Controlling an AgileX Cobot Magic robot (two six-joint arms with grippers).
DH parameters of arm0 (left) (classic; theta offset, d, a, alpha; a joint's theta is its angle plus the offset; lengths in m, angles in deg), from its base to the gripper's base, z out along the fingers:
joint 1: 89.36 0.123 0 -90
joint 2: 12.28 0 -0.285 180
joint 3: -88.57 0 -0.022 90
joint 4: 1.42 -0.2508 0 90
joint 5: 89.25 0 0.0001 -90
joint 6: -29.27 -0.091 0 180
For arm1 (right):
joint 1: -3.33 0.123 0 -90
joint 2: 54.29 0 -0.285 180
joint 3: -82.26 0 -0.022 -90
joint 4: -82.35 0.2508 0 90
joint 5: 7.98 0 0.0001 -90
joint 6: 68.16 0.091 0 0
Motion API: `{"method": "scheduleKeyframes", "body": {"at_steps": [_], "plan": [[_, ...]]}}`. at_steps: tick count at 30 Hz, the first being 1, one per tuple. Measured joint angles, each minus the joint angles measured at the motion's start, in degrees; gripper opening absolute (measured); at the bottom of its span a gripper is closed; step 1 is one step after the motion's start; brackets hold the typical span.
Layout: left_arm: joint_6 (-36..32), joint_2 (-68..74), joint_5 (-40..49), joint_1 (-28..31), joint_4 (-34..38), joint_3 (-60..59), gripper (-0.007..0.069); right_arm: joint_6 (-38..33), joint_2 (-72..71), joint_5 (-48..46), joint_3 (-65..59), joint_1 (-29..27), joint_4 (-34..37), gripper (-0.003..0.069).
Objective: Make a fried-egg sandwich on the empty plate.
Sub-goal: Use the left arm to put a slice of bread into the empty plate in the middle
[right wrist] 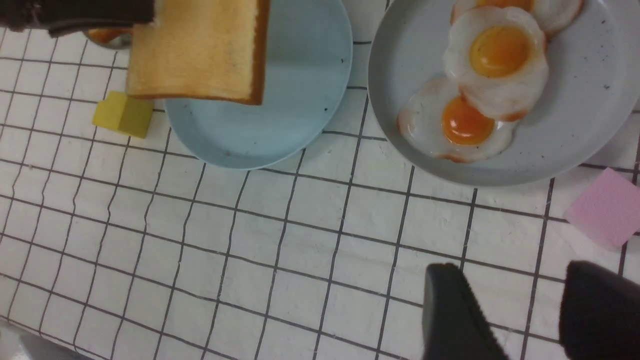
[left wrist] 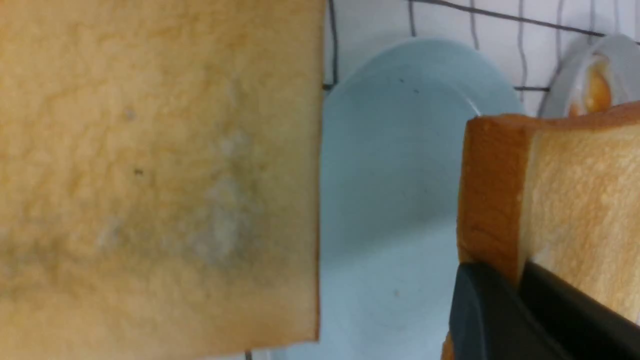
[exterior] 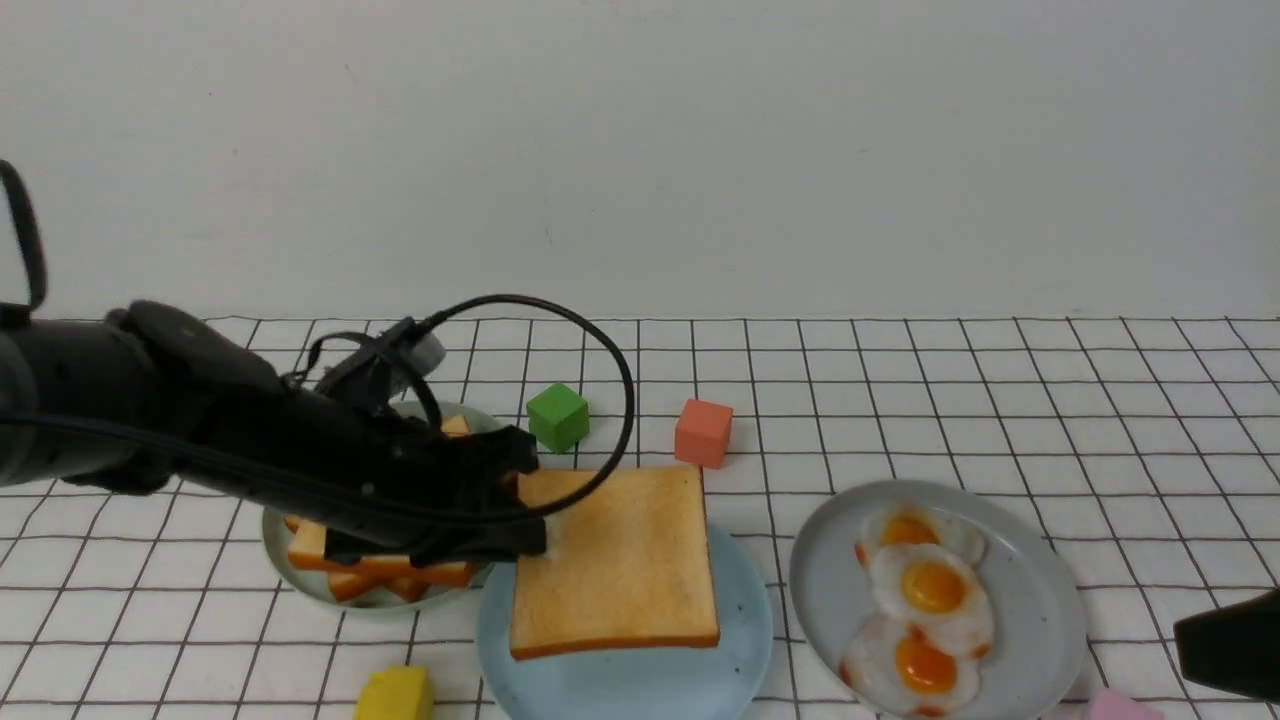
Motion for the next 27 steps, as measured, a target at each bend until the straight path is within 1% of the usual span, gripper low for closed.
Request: {"method": "scheduleKeyframes", "body": {"at_steps": [2, 5, 6, 8, 10, 11, 12, 13, 14, 15, 17, 18, 21, 22, 25, 26, 27], "plan": [[0.4, 2.6, -1.9, -0.7, 0.6, 0.0, 0.0047, 0.0, 0.0, 0.1, 0.0, 0.0, 0.0, 0.0326], [0.5, 4.2, -2.4, -0.6, 0.7, 0.0, 0.0088, 0.0, 0.0, 0.2, 0.0, 0.0, 0.0, 0.0326], [0.5, 4.8, -2.3, -0.6, 0.7, 0.0, 0.0130, 0.0, 0.0, 0.3, 0.0, 0.0, 0.0, 0.0326], [0.5, 4.8, -1.9, -0.6, 0.7, 0.0, 0.0192, 0.0, 0.0, 0.4, 0.0, 0.0, 0.0, 0.0326], [0.5, 4.8, -1.2, -0.7, 1.1, 0.0, 0.0286, 0.0, 0.0, 0.5, 0.0, 0.0, 0.0, 0.0326], [0.5, 4.8, -0.8, -0.7, 1.1, 0.0, 0.0311, 0.0, 0.0, 0.5, 0.0, 0.0, 0.0, 0.0326], [0.5, 4.8, -0.2, -0.7, 1.1, 0.1, 0.0362, 0.0, 0.0, 0.5, 0.0, 0.0, 0.0, 0.0326], [0.4, 4.8, -0.1, -0.7, 1.1, 0.1, 0.0370, 0.0, 0.0, 0.5, 0.0, 0.0, 0.0, 0.0326], [-0.1, 4.7, 1.8, -0.7, 0.6, 0.6, 0.0435, 0.0, 0.0, 0.5, 0.0, 0.0, 0.0, 0.0326], [-0.4, 4.7, 3.4, -0.7, 0.0, 1.3, 0.0464, 0.0, 0.0, 0.5, 0.0, 0.0, 0.0, 0.0326], [-0.5, 4.7, 5.2, -0.7, -0.8, 2.2, 0.0489, 0.0, 0.0, 0.5, 0.0, 0.0, 0.0, 0.0326], [-0.4, 4.7, 8.9, -0.7, -2.5, 4.1, 0.0521, 0.0, 0.0, 0.5, 0.0, 0.0, -0.2, 0.0326], [1.4, 4.5, 12.8, -0.7, -5.1, 7.1, 0.0537, 0.2, 0.0, 0.6, 0.0, 0.0, -0.9, 0.0326], [3.9, 3.9, 14.8, -0.7, -8.0, 9.5, 0.0542, 0.8, 0.0, 0.8, 0.0, 0.0, -1.6, 0.0326], [12.1, 1.0, 17.0, -0.7, -16.9, 13.7, 0.0543, 4.9, 0.0, 1.2, 0.0, 0.0, -3.9, 0.0327], [17.1, -0.5, 17.6, -0.7, -22.8, 15.4, 0.0543, 6.9, 0.1, 1.4, 0.0, 0.0, -5.0, 0.0330], [17.1, -0.8, 17.7, -0.7, -22.8, 15.6, 0.0543, 7.2, 0.1, 1.4, 0.0, 0.0, -5.4, 0.0331]]}}
